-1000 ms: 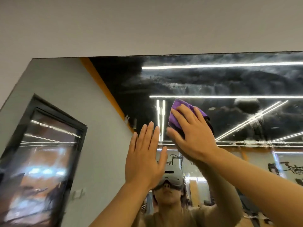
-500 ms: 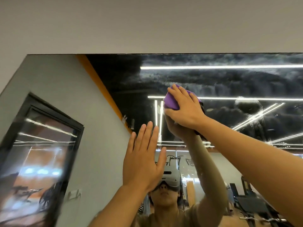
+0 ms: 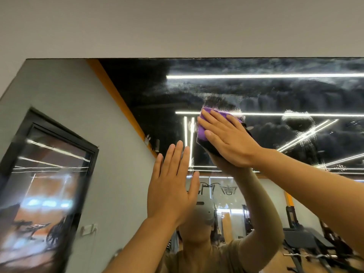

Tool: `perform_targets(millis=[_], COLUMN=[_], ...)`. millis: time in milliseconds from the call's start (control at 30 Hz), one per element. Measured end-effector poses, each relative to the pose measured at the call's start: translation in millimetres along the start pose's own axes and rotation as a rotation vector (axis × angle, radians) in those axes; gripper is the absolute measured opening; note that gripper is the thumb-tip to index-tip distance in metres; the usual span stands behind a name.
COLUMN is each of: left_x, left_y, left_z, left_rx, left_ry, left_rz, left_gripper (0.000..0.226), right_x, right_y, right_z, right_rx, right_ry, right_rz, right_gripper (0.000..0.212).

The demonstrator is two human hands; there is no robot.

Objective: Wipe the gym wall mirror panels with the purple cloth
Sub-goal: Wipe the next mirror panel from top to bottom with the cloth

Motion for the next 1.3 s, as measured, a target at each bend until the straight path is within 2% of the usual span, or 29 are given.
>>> perform_targets(millis=[267, 533, 667, 767, 867, 933, 1033, 1100, 1300], left_x=[-1.2, -3.5, -2.9, -11.6, -13.8, -11.8, -5.3, -3.8, 0.4], left_y=[0.1, -0.5, 0.0, -3.5, -6.1, -7.6, -10.0, -9.0, -4.2], left_z=[-1.0, -2.1, -5.0, -18.0, -33.9, -40.3, -44.9, -44.5, -54.4], left_rx=[-0.001, -0.007, -0.022, -0.081, -0.202, -0.260, -0.272, -0.272, -0.218], left_ry=[0.028, 0.012, -0.026, -0.018, 0.018, -0.002, -0.051, -0.067, -0.017], left_rz=[-0.007, 0.018, 0.046, 0.065, 0.099, 0.101, 0.116, 0.123, 0.064], left_gripper=[0.064, 0.065, 0.068, 0.078, 0.096, 0.093, 0.079, 0.081, 0.079], right_x=[-3.6, 12.7, 9.5, 2.4, -13.4, -23.3, -20.0, -10.0, 0.5], right_y=[-51.0, 5.3, 6.9, -9.5, -29.6, -34.9, -14.4, 13.9, 82.4], right_z=[-0.5, 0.8, -4.8, -12.6, -32.6, -44.6, -46.5, -40.4, -46.8], right_rx=[0.186, 0.070, 0.115, 0.169, 0.212, 0.226, 0.188, 0.110, -0.091], right_ry=[0.115, 0.182, 0.182, 0.176, 0.175, 0.170, 0.178, 0.173, 0.187], right_rz=[-0.117, -0.170, -0.151, -0.163, -0.166, -0.172, -0.199, -0.198, -0.055], right_gripper=[0.076, 0.069, 0.075, 0.080, 0.072, 0.066, 0.071, 0.069, 0.064])
Point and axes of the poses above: each hand's wrist, its own y-axis away from the middle knuckle, its own x-axis out of the palm, z = x × y, the point moved 3 cm from there along -y, towards the middle knuckle, and after that the axes turned 1 degree about y, right-handed, at the moved point
